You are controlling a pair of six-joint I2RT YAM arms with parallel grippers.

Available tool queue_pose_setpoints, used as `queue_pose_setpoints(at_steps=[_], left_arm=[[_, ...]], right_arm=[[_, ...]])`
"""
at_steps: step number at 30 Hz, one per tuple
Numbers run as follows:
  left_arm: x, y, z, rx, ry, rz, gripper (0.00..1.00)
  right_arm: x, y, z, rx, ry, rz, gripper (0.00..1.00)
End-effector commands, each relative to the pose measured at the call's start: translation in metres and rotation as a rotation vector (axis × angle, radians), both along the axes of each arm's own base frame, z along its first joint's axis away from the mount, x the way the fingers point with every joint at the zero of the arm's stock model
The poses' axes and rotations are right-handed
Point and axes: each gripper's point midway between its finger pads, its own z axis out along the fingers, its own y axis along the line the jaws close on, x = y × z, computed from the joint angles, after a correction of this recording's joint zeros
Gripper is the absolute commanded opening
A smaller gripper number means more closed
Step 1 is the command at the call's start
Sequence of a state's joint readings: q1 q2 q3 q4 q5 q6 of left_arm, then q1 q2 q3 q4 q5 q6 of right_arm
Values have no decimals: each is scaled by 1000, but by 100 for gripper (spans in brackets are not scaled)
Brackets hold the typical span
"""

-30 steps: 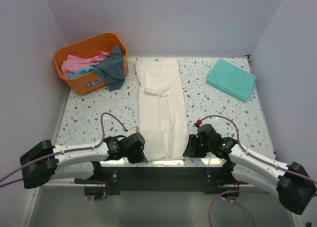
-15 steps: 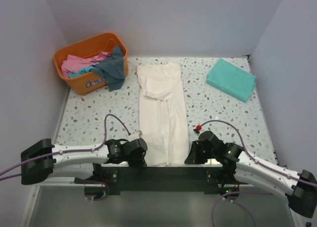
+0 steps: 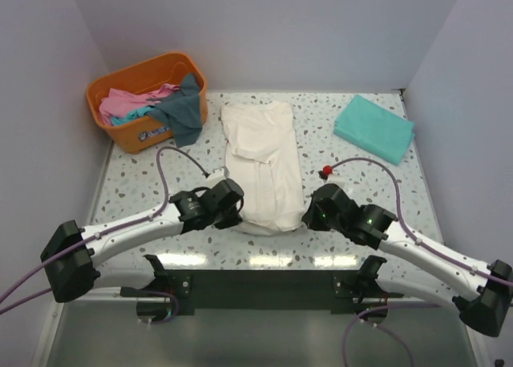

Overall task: Fold and stack the t-shirts
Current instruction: Fold the tshirt

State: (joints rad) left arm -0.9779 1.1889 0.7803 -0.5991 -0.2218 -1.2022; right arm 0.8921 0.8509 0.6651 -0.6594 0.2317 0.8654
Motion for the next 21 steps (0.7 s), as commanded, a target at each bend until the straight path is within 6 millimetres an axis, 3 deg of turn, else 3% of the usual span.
queue_pose_setpoints(at_steps=[1,3,4,5,6,8,9,14,16,17,18,20,21], left_arm=[[51,-1,38,66,-176,6,0],[76,11,37,146,-198,38,0],[88,5,51,130,-220,37,0],[100,11,51,156,-232,50,0],[108,12,45,179,-224,55,0],[128,18,54,192,-242,91,0],[138,18,56,197,-251,106,0],[175,24,52,219,-264,112,0],[187,24,46,245,-246,117,0],[194,28,37,269,-232,129,0],[201,28,39,264,-242,136,0],[210,31,31,277,-230,136,0],[217,30,34,270,-243,141,0]], right_arm=[[60,-12,45,-146,-241,-141,0],[81,-12,60,-174,-283,-189,0],[91,-7,57,-206,-286,-178,0],[98,-3,59,-199,-288,-176,0],[111,-3,67,-178,-297,-192,0],[131,9,64,-152,-288,-168,0],[147,4,70,-142,-297,-197,0],[186,14,80,-137,-313,-182,0],[199,17,67,-169,-284,-163,0],[207,19,71,-164,-289,-166,0],[213,21,58,-184,-263,-151,0],[223,24,55,-177,-251,-144,0],[227,26,44,-183,-229,-138,0]])
